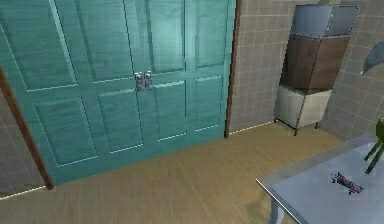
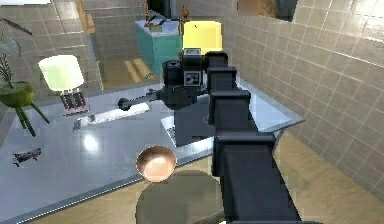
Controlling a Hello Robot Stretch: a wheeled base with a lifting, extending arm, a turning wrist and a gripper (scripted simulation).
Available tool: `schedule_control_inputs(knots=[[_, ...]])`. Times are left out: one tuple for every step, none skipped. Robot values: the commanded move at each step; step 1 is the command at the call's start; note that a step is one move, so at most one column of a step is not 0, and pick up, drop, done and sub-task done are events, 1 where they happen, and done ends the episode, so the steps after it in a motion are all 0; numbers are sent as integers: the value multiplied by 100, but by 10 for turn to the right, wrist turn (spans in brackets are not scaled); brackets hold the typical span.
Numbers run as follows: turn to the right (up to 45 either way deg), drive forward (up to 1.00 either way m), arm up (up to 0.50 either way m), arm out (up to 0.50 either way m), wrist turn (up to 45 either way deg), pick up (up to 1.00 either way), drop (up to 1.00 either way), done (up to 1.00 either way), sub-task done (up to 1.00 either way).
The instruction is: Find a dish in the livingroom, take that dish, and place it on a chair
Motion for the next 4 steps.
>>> schedule_control_inputs(knots=[[0, 0, -2, 0, 0, 0, 0, 0, 0], [0, 0, -32, 0, 0, 0, 0, 0, 0], [0, 0, 0, 0, 0, 100, 0, 0, 0], [0, 0, 10, 0, 0, 0, 0, 0, 0]])
